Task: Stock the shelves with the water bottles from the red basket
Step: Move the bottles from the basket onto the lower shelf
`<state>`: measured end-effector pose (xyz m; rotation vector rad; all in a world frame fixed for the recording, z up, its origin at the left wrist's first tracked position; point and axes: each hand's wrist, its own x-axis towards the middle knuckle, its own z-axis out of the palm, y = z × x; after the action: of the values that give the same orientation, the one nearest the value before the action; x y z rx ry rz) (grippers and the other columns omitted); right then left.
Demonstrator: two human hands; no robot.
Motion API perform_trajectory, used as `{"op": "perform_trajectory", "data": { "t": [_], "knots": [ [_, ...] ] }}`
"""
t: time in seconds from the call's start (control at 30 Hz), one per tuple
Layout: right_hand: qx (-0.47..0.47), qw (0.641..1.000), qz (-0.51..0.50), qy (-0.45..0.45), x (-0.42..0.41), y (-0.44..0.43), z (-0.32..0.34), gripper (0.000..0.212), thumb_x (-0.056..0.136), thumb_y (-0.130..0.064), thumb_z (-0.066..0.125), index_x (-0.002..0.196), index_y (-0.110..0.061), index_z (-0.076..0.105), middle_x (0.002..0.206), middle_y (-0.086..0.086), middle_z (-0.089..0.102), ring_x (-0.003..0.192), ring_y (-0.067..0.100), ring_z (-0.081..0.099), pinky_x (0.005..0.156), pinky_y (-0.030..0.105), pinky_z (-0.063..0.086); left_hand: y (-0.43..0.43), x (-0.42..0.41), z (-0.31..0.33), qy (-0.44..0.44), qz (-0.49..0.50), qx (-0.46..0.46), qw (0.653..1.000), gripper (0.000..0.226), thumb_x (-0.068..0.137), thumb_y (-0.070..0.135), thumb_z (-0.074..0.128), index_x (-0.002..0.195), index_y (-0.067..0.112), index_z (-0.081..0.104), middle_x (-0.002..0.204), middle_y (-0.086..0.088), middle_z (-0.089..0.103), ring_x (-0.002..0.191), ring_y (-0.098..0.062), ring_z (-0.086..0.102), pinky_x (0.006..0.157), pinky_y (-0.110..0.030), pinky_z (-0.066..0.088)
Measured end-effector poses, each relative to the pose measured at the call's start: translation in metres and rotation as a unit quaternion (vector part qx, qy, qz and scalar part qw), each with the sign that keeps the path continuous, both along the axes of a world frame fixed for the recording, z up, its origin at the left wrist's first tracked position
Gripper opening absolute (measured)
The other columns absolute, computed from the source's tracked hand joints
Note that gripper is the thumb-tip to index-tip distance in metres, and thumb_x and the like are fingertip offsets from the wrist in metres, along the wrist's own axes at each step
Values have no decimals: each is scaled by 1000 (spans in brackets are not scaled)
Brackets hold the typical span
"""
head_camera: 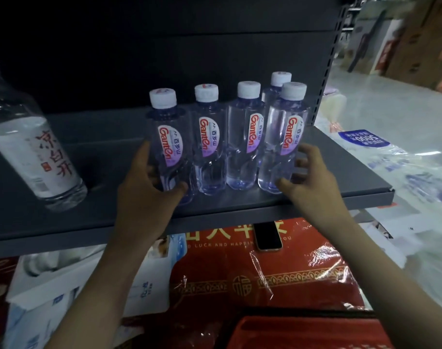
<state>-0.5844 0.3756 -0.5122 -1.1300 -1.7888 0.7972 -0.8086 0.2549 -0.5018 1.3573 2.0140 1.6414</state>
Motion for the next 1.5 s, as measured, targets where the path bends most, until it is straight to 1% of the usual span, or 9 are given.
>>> {"op": "perform_trajectory", "data": {
  "t": [0.27,0.4,0.6,0.7,0.87,1.07,1.3,1.37,1.5],
  "knots": [
    [-7,1000,-7,1,-8,9,-4,58,82,-13,75,127,-32,43,96,-28,55,87,-5,61,74,14,49,13,-2,-1,6,5,3,1000,77,78,3,74,105,64,38,93,24,63,82,19,60,60,4,43],
    [-9,1000,-11,-2,-11,13,-3,58,82,-11,72,128,-30,44,98,-26,58,88,-4,63,74,17,49,17,-4,-2,12,-7,-5,1000,72,78,4,74,125,50,45,104,20,66,92,11,63,67,0,47],
    [-3,999,-6,-51,-6,4,7,65,87,-12,65,145,-19,36,122,-3,62,111,17,62,97,40,52,11,-2,0,51,9,-27,998,69,83,15,69,138,39,36,126,7,62,117,-14,59,99,-41,49],
    [30,993,-21,-116,7,-22,8,67,90,-13,60,150,-12,31,141,14,49,127,29,51,106,36,43,-3,11,-5,148,54,-77,985,77,85,23,61,150,26,19,136,-10,53,124,-33,50,102,-51,44],
    [81,956,3,-282,55,-78,-1,55,90,-16,56,143,-11,42,131,21,50,118,43,51,96,45,45,-35,58,-16,327,70,-243,910,82,90,27,59,153,11,9,143,-29,32,127,-49,35,103,-57,37],
    [-54,897,16,-438,157,-138,-44,48,93,-23,56,139,-14,47,130,18,49,113,40,57,92,47,51,-87,146,-74,435,-122,-266,852,57,86,28,59,139,15,42,122,-16,48,115,-36,45,90,-47,47],
    [-262,808,69,-524,253,-194,-128,34,90,-26,59,123,-21,63,121,5,67,113,26,63,93,36,52,-134,196,-187,360,-386,-493,691,49,91,33,56,138,28,44,131,-6,47,123,-26,49,98,-29,41],
    [-259,781,48,-565,261,-200,-147,33,95,-20,55,127,-23,60,120,4,67,110,25,65,90,36,53,-137,194,-205,409,-421,-491,644,55,92,28,52,145,29,36,139,-9,41,124,-29,48,98,-31,41],
    [-304,810,44,-500,246,-201,-195,37,94,-15,54,130,-12,53,118,11,64,104,29,66,83,36,55,-126,205,-241,544,-469,-363,594,61,77,13,55,136,25,44,133,-13,53,117,-36,56,85,-38,54]
  ]
}}
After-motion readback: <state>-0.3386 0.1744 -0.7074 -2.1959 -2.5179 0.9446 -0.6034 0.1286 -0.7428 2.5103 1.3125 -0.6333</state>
